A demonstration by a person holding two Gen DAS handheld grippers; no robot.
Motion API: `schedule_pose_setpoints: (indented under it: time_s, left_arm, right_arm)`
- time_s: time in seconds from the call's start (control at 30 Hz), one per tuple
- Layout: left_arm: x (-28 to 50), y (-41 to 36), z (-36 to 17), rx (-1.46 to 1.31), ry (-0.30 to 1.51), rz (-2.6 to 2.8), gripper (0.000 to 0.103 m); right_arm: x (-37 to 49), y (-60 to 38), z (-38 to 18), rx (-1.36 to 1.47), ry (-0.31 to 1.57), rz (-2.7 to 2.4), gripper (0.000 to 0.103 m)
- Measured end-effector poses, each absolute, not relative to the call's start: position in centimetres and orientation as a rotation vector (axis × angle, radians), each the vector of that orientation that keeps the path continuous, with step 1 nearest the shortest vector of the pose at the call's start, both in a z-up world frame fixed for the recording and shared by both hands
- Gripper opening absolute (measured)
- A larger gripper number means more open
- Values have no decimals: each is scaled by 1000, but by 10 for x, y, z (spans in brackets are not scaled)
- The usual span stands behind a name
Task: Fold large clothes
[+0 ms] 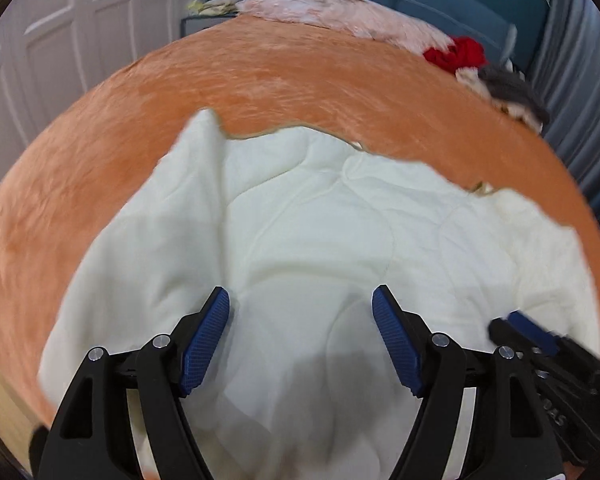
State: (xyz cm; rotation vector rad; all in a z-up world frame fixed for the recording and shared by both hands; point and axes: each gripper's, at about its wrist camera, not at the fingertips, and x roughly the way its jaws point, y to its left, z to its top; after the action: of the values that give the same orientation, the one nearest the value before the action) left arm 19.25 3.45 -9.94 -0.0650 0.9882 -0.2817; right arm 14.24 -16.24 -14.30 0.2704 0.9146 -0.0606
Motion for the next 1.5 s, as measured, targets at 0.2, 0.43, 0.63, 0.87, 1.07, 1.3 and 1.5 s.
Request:
schedule_pose_setpoints:
  time_s: [0.2,0.43,0.63,0.87,1.07,1.3,1.5]
  left_arm:
    - [153,102,-82,-224,1005,-218,72]
    - [127,170,-103,-476,1091,-146,72]
    - [142,180,-126,-715,1108,-184,71]
    - [170,182,-153,-922,1120,-204,72]
    - [165,179,-120,-839,1069,-271,21]
    - [132,197,-59,-734,973,-347,15]
    - [105,189,4,-557,850,-384,15]
  right_arm:
    - [128,-143,-132,278,933,-12,15]
    - [118,-125,-138,271,983,2,3]
    - [119,-124,-145,284,1023,-10,3]
    - [121,-123,-149,277,1039,-17,3]
    - [116,-123,-135,287,1055,-9,3]
    - [81,-116,-124,260,1102,64,3]
    - [80,-74,-144,284,1148,193,2]
